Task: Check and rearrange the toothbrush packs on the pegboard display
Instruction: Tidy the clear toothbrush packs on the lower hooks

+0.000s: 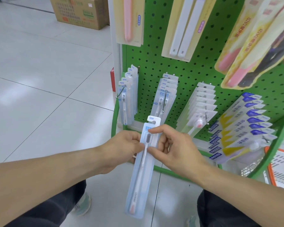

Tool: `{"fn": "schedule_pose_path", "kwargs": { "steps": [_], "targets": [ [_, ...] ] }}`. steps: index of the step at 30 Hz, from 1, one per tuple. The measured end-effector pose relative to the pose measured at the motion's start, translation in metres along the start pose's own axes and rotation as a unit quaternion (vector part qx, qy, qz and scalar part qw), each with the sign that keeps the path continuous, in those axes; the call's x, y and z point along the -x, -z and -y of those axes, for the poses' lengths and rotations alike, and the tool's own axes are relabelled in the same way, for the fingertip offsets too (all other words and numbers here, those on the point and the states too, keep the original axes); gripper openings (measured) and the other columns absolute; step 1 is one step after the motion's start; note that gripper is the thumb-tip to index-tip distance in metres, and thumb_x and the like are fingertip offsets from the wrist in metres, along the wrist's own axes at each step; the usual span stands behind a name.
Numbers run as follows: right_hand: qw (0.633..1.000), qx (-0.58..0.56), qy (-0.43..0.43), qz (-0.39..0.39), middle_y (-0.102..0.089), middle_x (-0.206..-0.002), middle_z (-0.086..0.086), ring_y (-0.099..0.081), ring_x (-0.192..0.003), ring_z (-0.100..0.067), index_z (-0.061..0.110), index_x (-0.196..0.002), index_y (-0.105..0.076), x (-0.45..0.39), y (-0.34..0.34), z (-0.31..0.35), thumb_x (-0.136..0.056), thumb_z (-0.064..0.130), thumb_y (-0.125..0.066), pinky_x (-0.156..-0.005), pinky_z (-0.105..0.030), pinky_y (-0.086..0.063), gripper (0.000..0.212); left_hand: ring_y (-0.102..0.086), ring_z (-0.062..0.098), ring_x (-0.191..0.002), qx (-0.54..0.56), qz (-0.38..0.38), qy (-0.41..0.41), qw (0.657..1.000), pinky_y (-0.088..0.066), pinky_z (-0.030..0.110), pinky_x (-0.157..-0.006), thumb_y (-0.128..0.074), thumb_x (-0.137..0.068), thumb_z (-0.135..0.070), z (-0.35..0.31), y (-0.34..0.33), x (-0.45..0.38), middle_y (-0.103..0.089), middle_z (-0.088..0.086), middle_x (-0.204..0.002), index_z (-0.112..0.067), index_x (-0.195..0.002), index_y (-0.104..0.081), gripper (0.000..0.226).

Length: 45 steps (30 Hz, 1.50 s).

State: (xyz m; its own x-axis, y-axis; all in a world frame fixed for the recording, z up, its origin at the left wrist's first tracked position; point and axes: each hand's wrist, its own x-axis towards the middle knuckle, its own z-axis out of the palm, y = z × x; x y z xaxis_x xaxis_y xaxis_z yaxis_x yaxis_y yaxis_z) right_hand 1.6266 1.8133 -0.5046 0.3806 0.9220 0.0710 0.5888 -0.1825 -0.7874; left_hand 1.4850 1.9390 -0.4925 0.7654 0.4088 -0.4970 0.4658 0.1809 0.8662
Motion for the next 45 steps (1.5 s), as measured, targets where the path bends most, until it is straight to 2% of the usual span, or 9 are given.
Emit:
{"fn": "schedule_pose_path", "kwargs": {
  "steps": [5,8,12,19,24,32,38,42,45],
  "targets": [
    [0.996,-0.028,-0.025,-0.085,-0.054,-0.088,0.007,-0.053,-0.073,-0.01,0.033,-0.111,-0.062,-0.004,-0.008,-0.002,-0.079,0.034,-0.083,-0.064,-0.017,-0.044,0.038,-0.073,0.017,-0.083,0.038,-0.002,0.005,0.999,-0.058,0.03,-0.075,-0.05,-0.102,-0.007,-0.005,0.002,0.0,-0.076,0.009,-0.095,-0.006,-0.11,-0.067,0.019],
    [0.973,-0.15,-0.132,-0.119,-0.053,-0.109,0.004,-0.06,-0.084,-0.008,0.03,-0.119,-0.048,-0.004,-0.013,0.005,-0.075,0.037,-0.086,-0.073,-0.025,-0.054,0.058,-0.074,0.02,-0.081,0.1,0.007,-0.005,0.995,-0.058,0.026,-0.063,-0.052,-0.1,-0.002,-0.016,0.005,0.002,-0.077,0.014,-0.097,-0.002,-0.107,-0.069,0.019],
    [0.933,-0.287,-0.214,0.047,-0.074,-0.092,-0.014,-0.073,-0.072,-0.02,0.009,-0.109,-0.061,-0.002,-0.014,0.014,-0.076,0.035,-0.08,-0.053,-0.032,-0.057,0.047,-0.075,0.025,-0.091,0.121,-0.025,-0.035,0.992,-0.06,0.034,-0.076,-0.051,-0.096,0.006,-0.021,0.013,0.002,-0.076,0.018,-0.105,-0.001,-0.107,-0.066,0.02],
    [0.918,-0.25,-0.224,0.21,-0.076,-0.093,-0.011,-0.074,-0.08,-0.02,0.016,-0.101,-0.073,0.002,-0.014,0.009,-0.08,0.007,-0.083,-0.065,-0.033,-0.061,0.025,-0.074,0.025,-0.09,0.141,-0.077,-0.058,0.985,-0.059,0.043,-0.089,-0.062,-0.095,0.001,-0.013,0.013,0.001,-0.076,0.011,-0.097,-0.006,-0.114,-0.065,0.021],
    [0.92,-0.207,-0.205,0.262,-0.077,-0.094,-0.012,-0.073,-0.081,-0.023,0.005,-0.098,-0.07,0.006,-0.02,0.012,-0.08,0.006,-0.083,-0.072,-0.042,-0.062,0.022,-0.073,0.016,-0.08,0.168,-0.105,-0.08,0.977,-0.06,0.029,-0.071,-0.06,-0.096,-0.001,-0.014,0.021,0.002,-0.077,0.003,-0.087,-0.006,-0.116,-0.064,0.021],
    [0.924,-0.232,-0.204,0.226,-0.076,-0.083,-0.011,-0.075,-0.079,-0.026,0.011,-0.098,-0.07,-0.004,-0.011,0.02,-0.085,0.004,-0.078,-0.069,-0.047,-0.064,0.016,-0.074,0.023,-0.085,-0.008,-0.091,-0.08,0.993,-0.057,0.023,-0.067,-0.068,-0.094,-0.013,0.0,0.006,0.0,-0.078,0.003,-0.091,-0.013,-0.118,-0.059,0.027],
    [0.927,-0.184,-0.18,0.271,-0.074,-0.077,-0.014,-0.071,-0.067,-0.023,-0.004,-0.094,-0.073,0.0,-0.007,0.025,-0.079,0.004,-0.084,-0.061,-0.031,-0.061,0.02,-0.073,0.015,-0.077,0.051,-0.116,-0.111,0.986,-0.055,0.023,-0.062,-0.067,-0.094,-0.009,-0.005,0.012,0.001,-0.076,-0.003,-0.078,-0.011,-0.115,-0.06,0.022],
    [0.938,-0.179,-0.187,0.229,-0.072,-0.079,-0.025,-0.068,-0.063,-0.024,-0.006,-0.09,-0.071,0.004,-0.013,0.022,-0.078,0.001,-0.083,-0.061,-0.034,-0.061,0.017,-0.074,0.019,-0.088,0.033,-0.128,-0.104,0.986,-0.061,0.035,-0.073,-0.068,-0.094,-0.016,-0.003,0.013,-0.001,-0.076,0.001,-0.089,-0.013,-0.121,-0.056,0.03],
    [0.945,-0.162,-0.197,0.203,-0.072,-0.074,-0.02,-0.069,-0.062,-0.024,0.004,-0.088,-0.074,0.006,-0.014,0.019,-0.078,0.002,-0.08,-0.062,-0.037,-0.062,0.012,-0.072,0.015,-0.087,-0.09,-0.119,-0.088,0.985,-0.062,0.039,-0.079,-0.075,-0.088,-0.031,0.004,0.014,0.0,-0.068,-0.001,-0.104,-0.023,-0.125,-0.047,0.046]
  ]
}}
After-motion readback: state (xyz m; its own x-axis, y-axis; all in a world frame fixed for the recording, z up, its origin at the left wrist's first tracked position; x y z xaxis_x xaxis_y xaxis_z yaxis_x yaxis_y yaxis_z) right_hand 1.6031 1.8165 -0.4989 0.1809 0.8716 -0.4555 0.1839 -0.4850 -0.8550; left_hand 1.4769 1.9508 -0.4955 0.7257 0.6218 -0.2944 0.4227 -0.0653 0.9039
